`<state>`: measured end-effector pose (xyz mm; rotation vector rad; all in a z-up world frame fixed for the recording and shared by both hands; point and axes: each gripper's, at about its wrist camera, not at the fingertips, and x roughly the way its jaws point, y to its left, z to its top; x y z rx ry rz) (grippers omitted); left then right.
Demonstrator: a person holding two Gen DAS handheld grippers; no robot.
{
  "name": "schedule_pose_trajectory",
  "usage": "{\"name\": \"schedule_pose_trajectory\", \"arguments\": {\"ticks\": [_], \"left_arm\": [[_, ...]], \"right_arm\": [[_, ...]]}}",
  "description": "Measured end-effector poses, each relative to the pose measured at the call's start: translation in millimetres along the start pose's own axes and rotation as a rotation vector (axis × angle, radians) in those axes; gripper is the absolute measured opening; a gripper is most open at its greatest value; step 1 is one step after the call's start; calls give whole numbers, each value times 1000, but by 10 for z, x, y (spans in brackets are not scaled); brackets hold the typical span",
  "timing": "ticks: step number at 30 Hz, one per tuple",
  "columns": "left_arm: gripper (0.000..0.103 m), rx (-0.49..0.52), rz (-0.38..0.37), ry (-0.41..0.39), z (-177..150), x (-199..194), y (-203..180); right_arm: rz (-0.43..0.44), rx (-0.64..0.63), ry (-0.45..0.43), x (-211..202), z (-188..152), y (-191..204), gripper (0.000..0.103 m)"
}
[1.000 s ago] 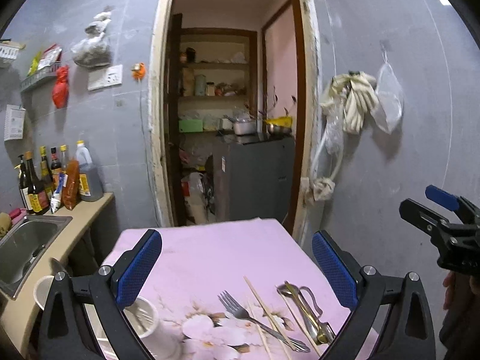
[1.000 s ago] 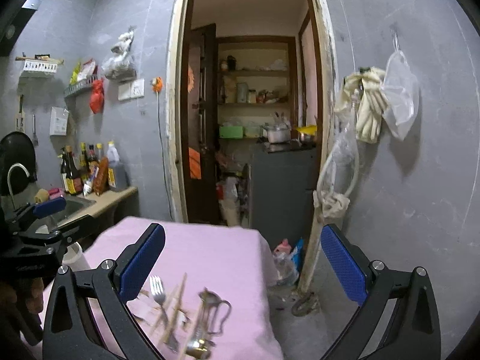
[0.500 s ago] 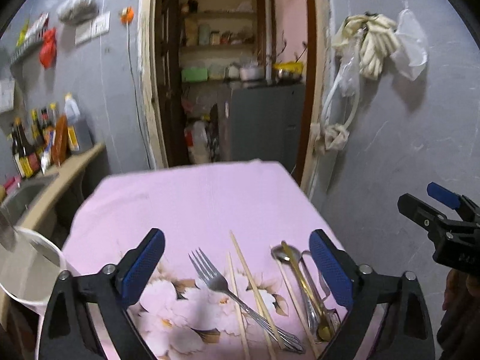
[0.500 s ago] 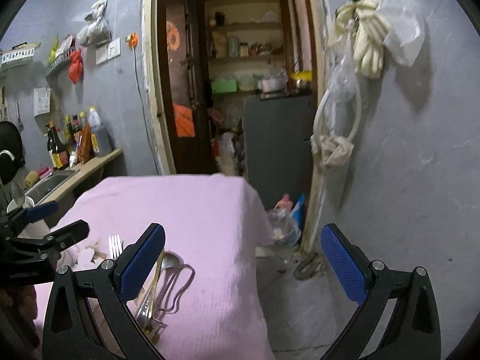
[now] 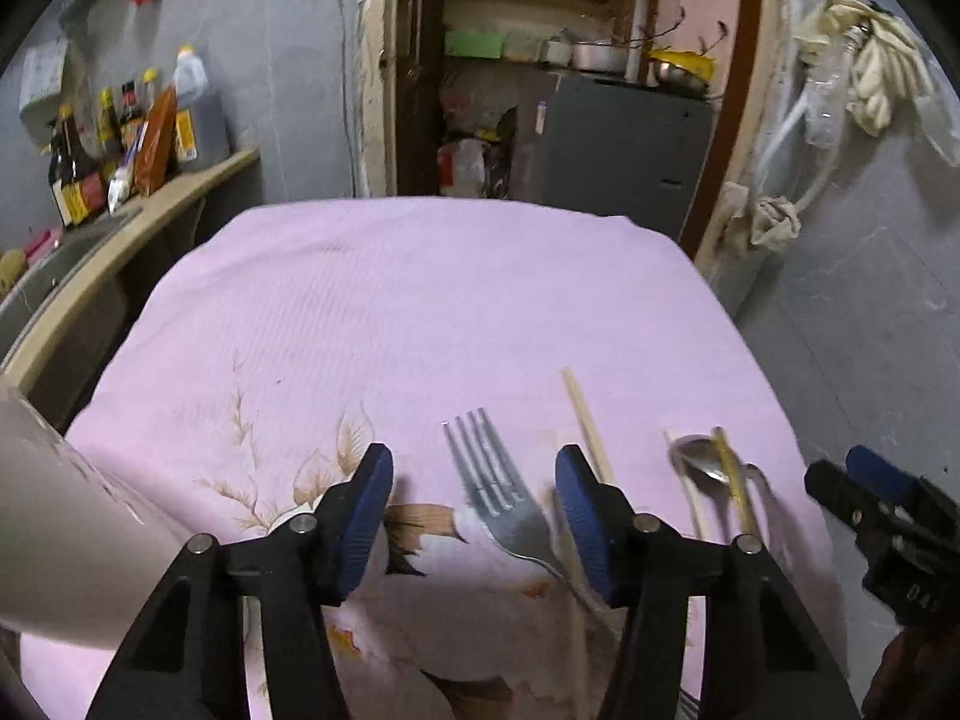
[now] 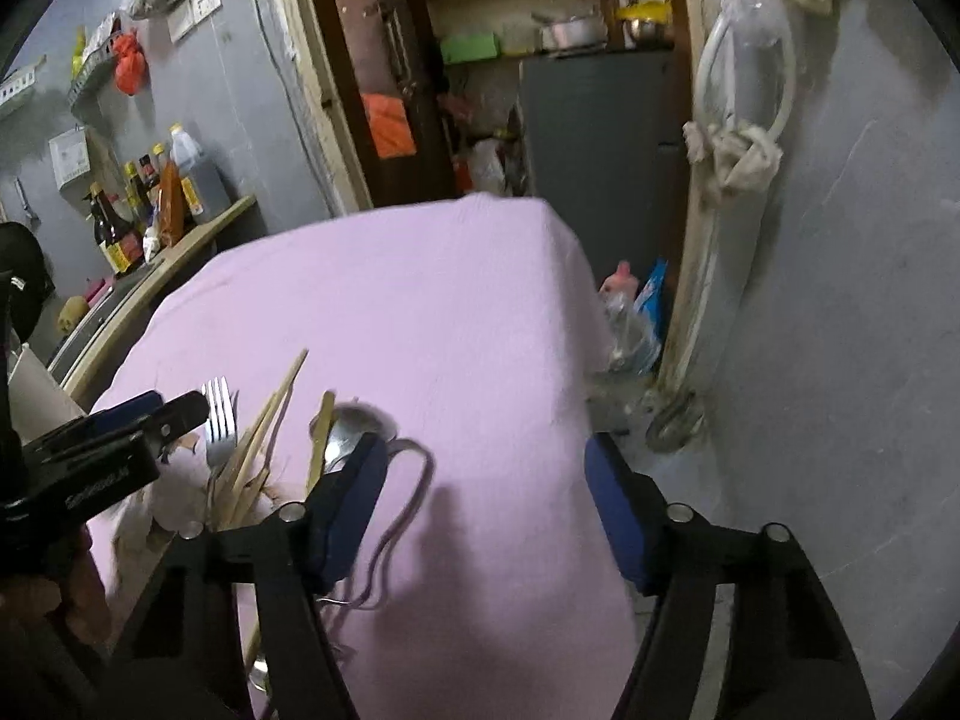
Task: Organize utensils
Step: 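Lower the right tool to the utensils and grasp the metal tongs, then carry the tongs with the right tool and release them into the caddy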
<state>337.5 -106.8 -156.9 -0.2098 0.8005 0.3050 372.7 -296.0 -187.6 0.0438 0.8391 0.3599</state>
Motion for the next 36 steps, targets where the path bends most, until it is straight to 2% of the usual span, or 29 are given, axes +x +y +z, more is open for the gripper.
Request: {"name": "schedule_pose_trajectory", "arguments": {"ticks": [3, 12, 17, 22, 24, 27, 29, 33, 36], "left_arm": [[52, -10, -1, 7, -1, 49, 47], [43, -45, -88, 78, 35, 256, 137], [36, -97, -124, 86, 79, 323, 262], [35, -83, -167, 102, 107, 368, 238], [22, -85, -186, 113, 114, 371, 247], [13, -111, -220, 138, 123, 370, 273], [7, -120, -237, 146, 133, 351, 272], [4, -114, -262, 126, 160, 206, 255], [4, -72, -280, 72, 210, -28, 214]], "right_arm": [[22, -20, 31, 89, -36, 91, 54], [64, -58, 108, 234, -58, 232, 47], [22, -74, 141, 254, -32, 291, 44], [-29, -42, 194, 249, 14, 358, 44], [-52, -29, 210, 244, 22, 395, 40], [-58, -17, 229, 224, 30, 419, 26], [-39, 5, 240, 211, 37, 391, 23], [4, 65, 233, 97, 14, 296, 22], [10, 88, 178, -127, 0, 264, 22]]}}
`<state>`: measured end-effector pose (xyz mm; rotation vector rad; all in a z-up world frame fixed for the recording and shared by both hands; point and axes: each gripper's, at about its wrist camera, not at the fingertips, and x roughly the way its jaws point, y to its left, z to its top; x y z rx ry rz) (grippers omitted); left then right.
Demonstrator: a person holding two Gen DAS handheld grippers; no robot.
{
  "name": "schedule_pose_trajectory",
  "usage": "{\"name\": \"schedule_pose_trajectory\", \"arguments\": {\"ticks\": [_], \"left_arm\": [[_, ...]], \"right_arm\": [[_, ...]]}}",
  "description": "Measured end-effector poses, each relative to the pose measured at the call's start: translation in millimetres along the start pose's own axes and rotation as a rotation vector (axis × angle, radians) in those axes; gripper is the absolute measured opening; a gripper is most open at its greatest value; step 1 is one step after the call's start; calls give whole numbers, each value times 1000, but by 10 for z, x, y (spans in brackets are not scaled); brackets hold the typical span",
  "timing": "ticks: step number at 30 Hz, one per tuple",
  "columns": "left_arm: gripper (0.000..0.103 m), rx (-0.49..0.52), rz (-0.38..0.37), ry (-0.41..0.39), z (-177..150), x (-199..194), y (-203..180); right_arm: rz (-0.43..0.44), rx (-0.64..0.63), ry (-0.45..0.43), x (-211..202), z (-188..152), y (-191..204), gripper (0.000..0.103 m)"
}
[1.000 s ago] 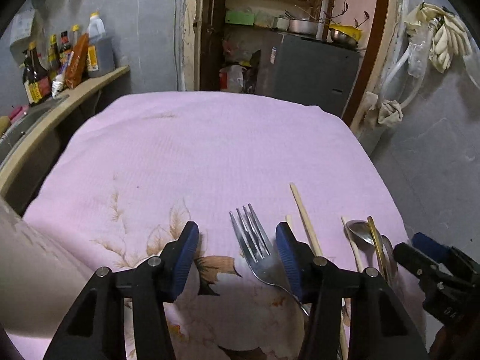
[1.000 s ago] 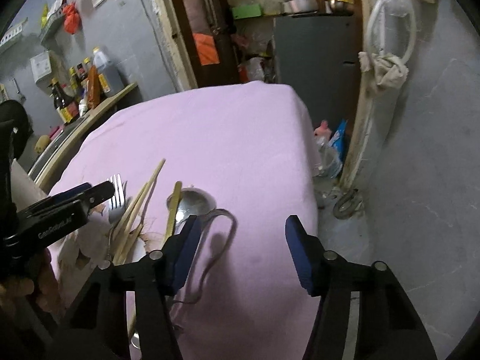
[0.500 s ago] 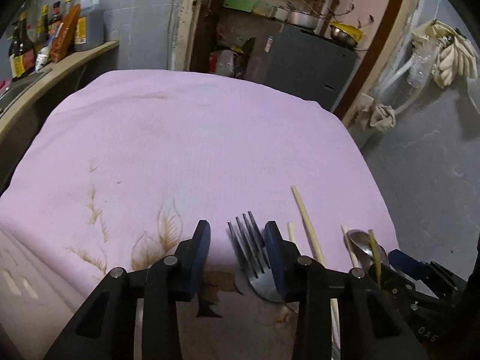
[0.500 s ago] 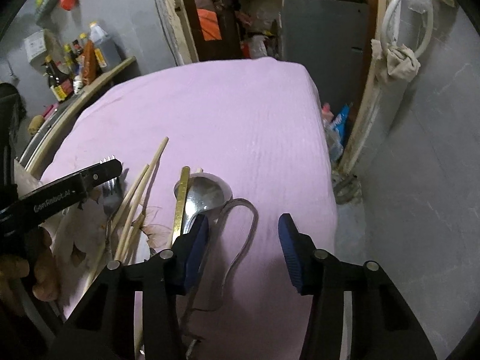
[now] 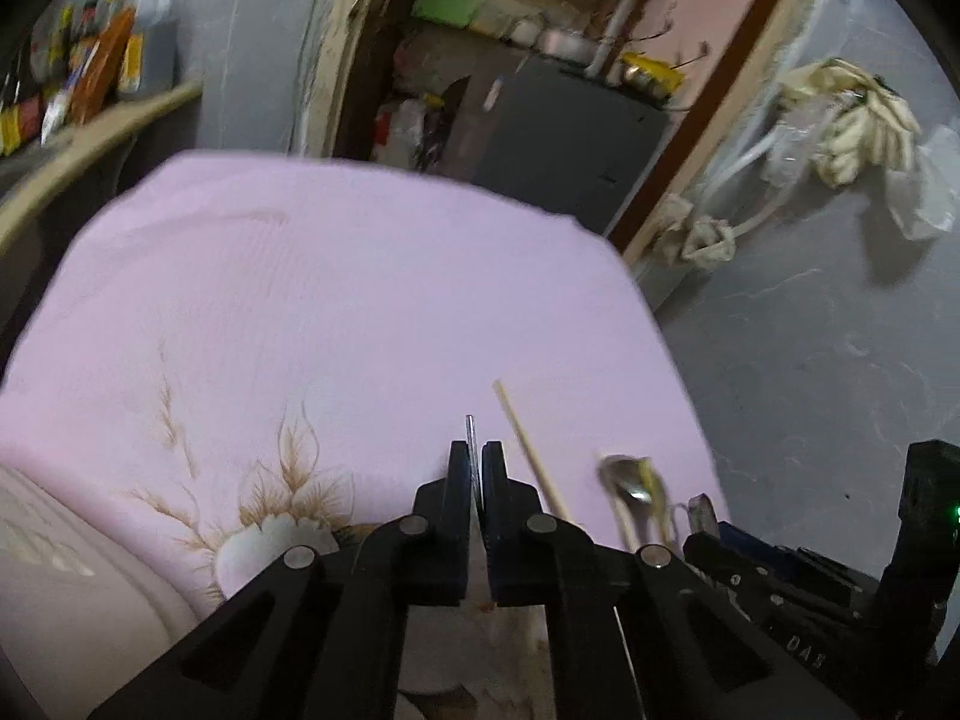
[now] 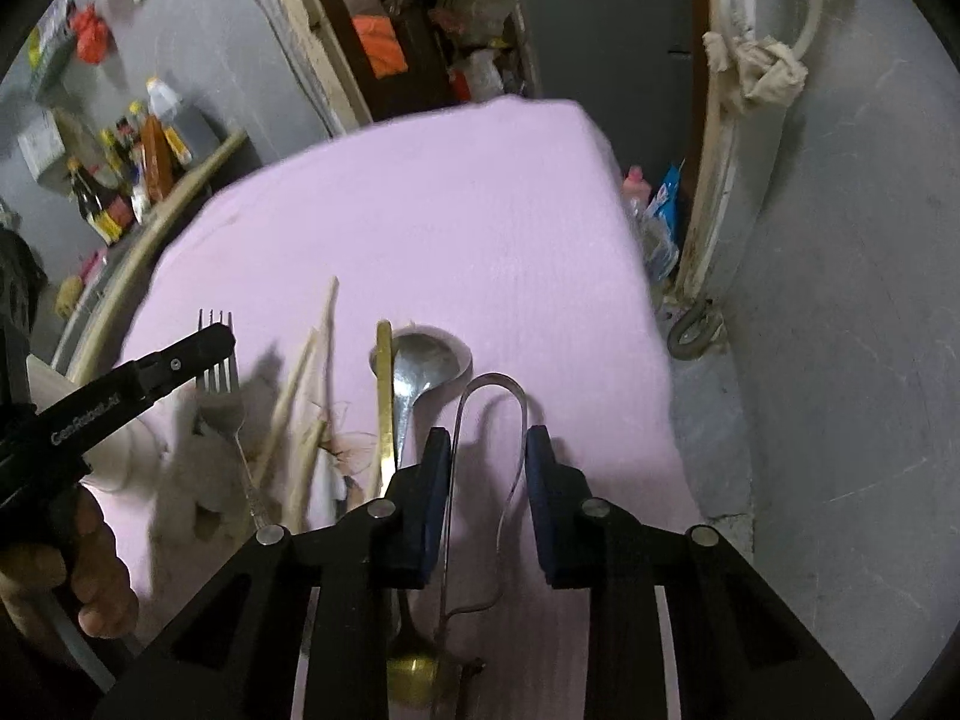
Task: Organize utensils
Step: 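Carry the tongs with the right tool and release them into the caddy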
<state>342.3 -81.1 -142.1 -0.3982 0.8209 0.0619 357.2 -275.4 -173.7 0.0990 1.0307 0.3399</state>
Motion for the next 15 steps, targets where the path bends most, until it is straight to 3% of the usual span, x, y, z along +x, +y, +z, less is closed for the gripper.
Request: {"name": "schedule_pose_trajectory", "arguments": {"ticks": [9, 15], "left_arm": [[3, 254, -21, -222, 37, -813, -433], [3, 272, -62, -351, 236, -1448, -421]], "right_arm": [[-19, -17, -241, -856, -279, 85, 21], [-45, -61, -440, -1568, -208, 425, 21]]}}
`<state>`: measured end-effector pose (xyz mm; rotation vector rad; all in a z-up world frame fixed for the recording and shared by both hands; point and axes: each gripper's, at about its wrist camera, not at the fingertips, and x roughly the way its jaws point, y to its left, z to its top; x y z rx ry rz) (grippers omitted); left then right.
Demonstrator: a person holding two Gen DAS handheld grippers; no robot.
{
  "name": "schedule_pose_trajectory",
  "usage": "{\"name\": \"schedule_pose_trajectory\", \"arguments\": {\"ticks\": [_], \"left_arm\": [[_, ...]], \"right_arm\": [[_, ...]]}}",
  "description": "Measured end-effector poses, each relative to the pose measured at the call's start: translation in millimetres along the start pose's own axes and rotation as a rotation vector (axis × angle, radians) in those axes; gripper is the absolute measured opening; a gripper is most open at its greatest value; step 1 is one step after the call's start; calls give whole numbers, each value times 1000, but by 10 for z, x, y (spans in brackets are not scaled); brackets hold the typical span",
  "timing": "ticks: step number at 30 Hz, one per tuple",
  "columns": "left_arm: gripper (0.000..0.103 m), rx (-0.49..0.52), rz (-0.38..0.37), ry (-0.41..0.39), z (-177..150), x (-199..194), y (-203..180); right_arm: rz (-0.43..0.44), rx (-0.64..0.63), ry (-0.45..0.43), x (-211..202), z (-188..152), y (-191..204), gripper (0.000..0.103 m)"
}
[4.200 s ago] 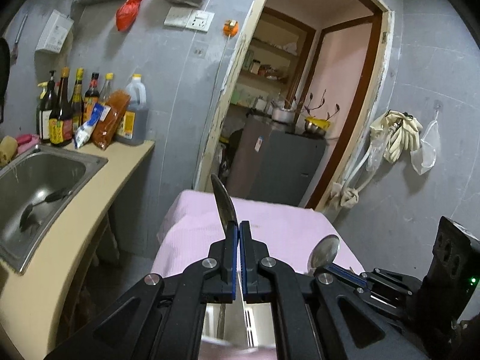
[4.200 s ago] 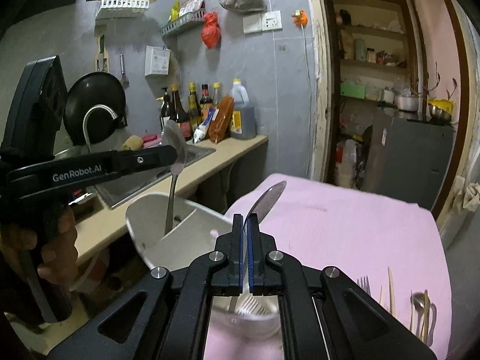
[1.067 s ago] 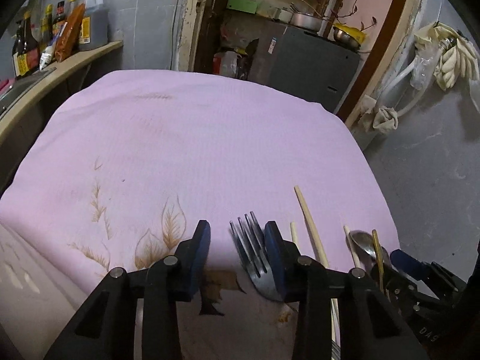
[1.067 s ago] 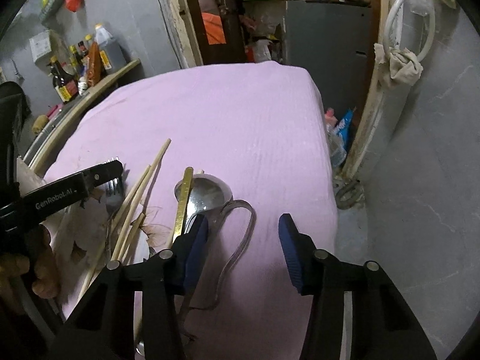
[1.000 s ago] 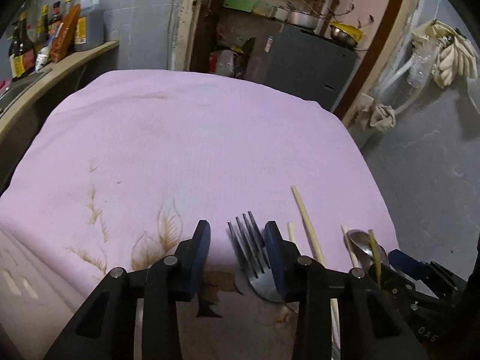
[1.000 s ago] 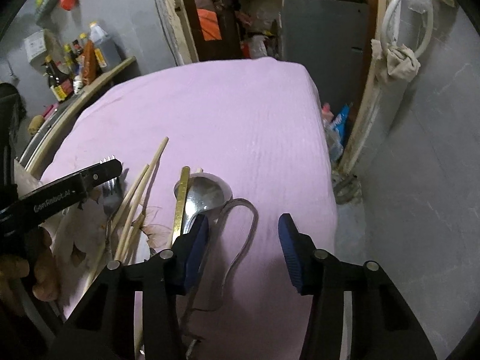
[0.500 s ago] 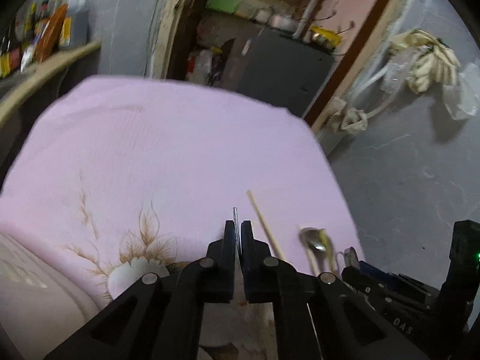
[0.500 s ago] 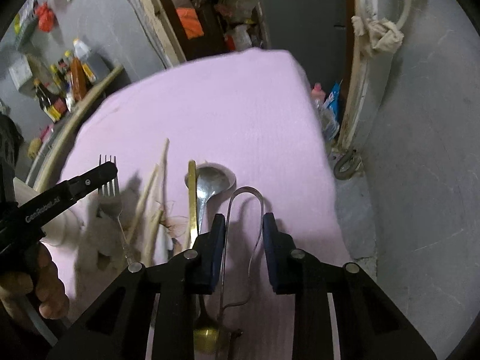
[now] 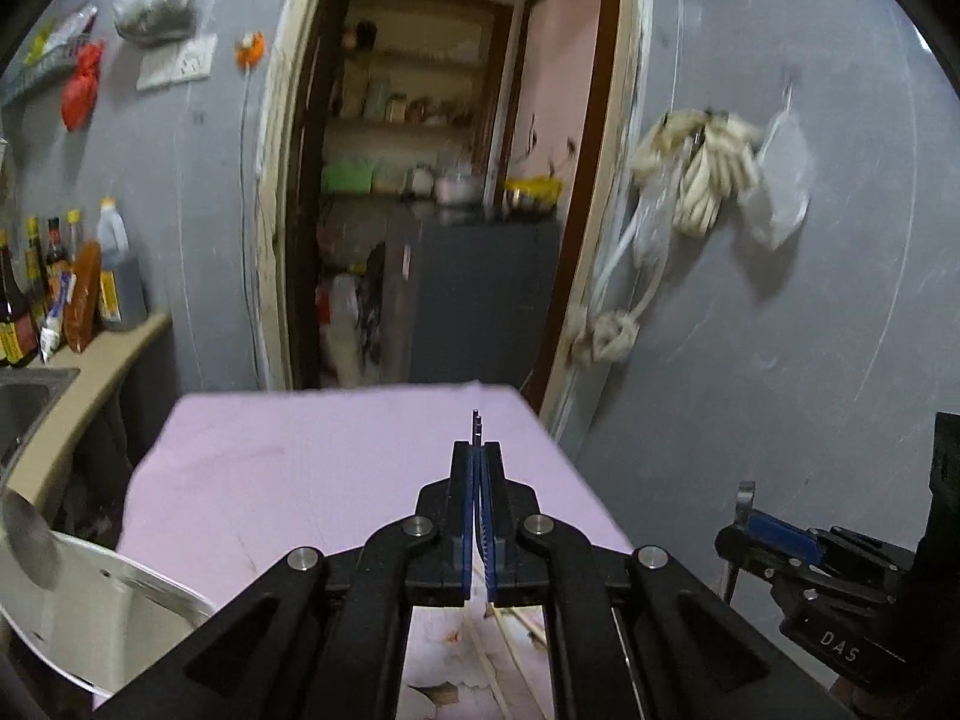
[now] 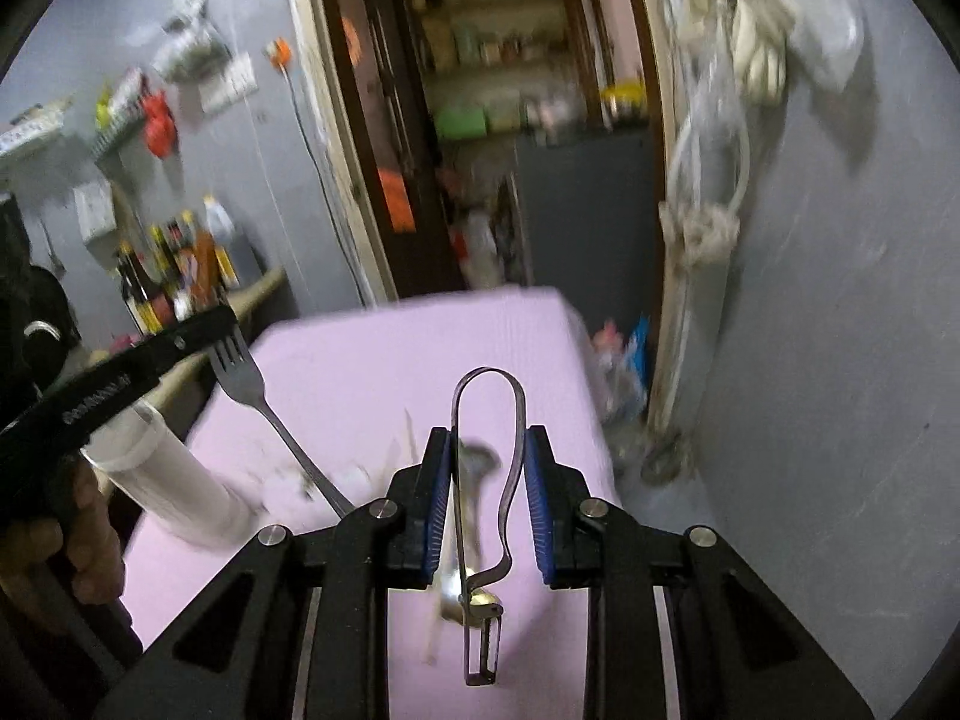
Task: Organize utensils
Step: 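Carry the tongs with the right tool and release them into the caddy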
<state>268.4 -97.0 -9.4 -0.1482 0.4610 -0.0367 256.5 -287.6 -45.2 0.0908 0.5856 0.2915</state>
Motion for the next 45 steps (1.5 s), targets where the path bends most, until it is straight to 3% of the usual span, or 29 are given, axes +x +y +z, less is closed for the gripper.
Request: {"name": "schedule_pose_trajectory", "arguments": {"ticks": [6, 10, 17, 21, 28, 37, 41, 45], "left_arm": [[3, 2, 40, -101, 425, -587, 360], [3, 24, 133, -147, 655, -978, 777], [3, 46, 351, -200, 783, -1478, 1560], [3, 71, 444, -194, 670, -1531, 1863], [3, 92, 463, -166, 368, -1301, 2056], [3, 166, 441, -105, 50, -1065, 1877], [4, 152, 430, -69, -19, -1013, 1881], [6, 69, 349, -11, -53, -993, 1949]], "right_arm": [[85, -59, -175, -383, 535, 555, 21], [209, -83, -273, -400, 802, 1064, 22], [395, -74, -326, -141, 815, 1886, 22], [426, -86, -297, 134, 639, 2199, 22], [403, -114, -212, 545, 236, 2391, 22], [377, -124, -153, 721, -17, 2377, 22], [386, -128, -122, 758, -83, 2356, 22], [397, -130, -95, 755, -103, 2326, 23]]}}
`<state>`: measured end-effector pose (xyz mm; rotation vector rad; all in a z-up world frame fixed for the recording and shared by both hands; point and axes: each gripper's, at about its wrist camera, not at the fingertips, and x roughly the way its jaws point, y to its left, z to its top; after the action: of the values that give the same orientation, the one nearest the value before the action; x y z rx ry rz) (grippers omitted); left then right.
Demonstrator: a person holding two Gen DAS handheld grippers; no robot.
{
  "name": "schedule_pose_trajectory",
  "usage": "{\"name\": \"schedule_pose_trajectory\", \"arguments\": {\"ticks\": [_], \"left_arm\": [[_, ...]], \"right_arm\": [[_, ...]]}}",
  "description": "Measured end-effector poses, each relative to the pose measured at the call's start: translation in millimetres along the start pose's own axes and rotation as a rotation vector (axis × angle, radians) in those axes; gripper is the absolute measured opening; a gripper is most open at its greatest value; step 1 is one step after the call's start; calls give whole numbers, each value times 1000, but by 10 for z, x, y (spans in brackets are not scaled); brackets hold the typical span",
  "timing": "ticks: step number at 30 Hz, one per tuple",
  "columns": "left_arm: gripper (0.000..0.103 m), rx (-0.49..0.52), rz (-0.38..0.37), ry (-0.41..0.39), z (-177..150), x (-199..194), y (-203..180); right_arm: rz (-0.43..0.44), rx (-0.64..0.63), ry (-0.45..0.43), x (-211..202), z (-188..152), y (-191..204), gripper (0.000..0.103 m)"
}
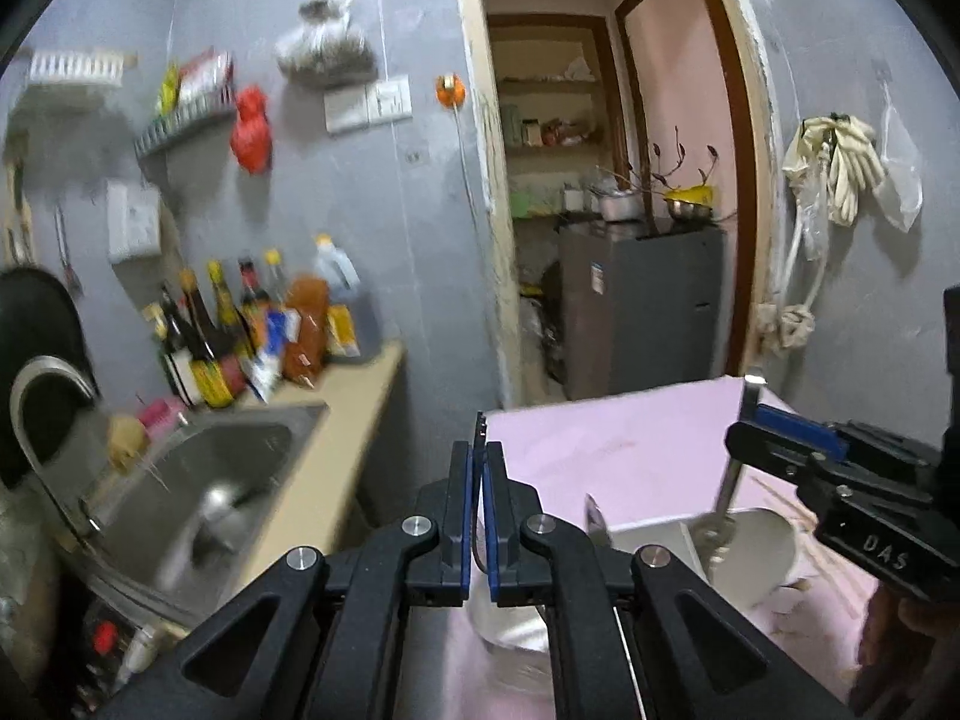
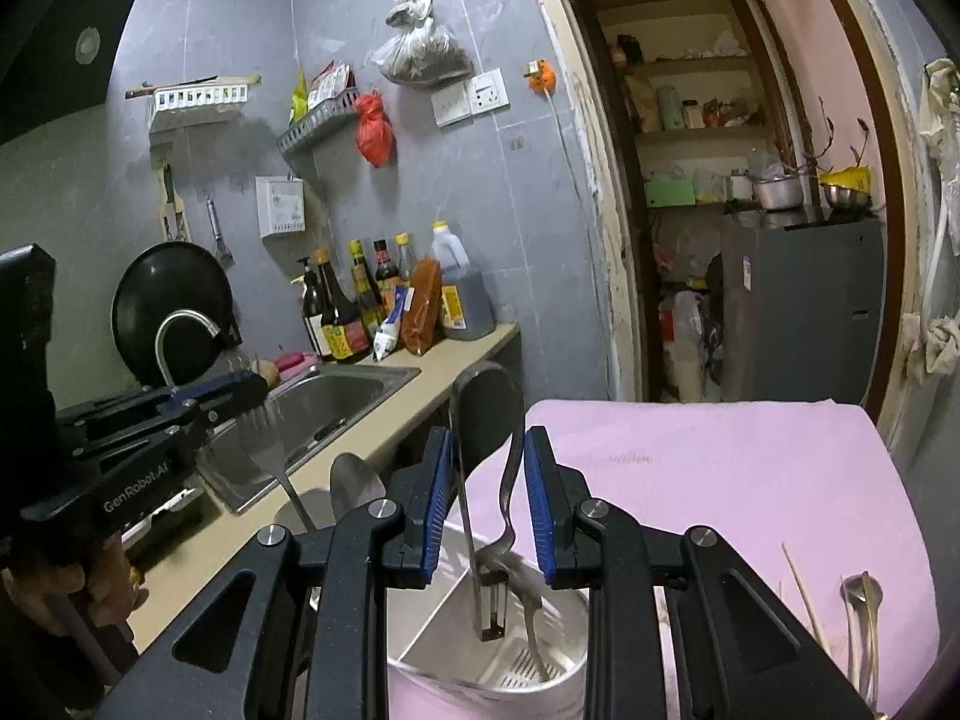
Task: Organize utensils
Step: 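Carry the tongs with the right tool and release them into the caddy, then raise both tools away from the caddy back over the table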
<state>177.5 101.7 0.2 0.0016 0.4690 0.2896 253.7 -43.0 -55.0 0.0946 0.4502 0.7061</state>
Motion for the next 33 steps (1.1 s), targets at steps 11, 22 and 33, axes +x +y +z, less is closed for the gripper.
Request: {"name": "schedule_pose_trajectory", "arguments": {"ticks": [11, 22, 33], "left_arm": [[8, -195, -79, 105, -64, 113, 192], [8, -202, -53, 127, -59, 165, 135], [29, -223, -93, 103, -44, 141, 83]], "right_arm": [[46, 11, 25, -149, 30, -63, 28], [51, 38, 48, -190, -25, -162, 28], [27, 64, 16, -349, 69, -262, 37]]}}
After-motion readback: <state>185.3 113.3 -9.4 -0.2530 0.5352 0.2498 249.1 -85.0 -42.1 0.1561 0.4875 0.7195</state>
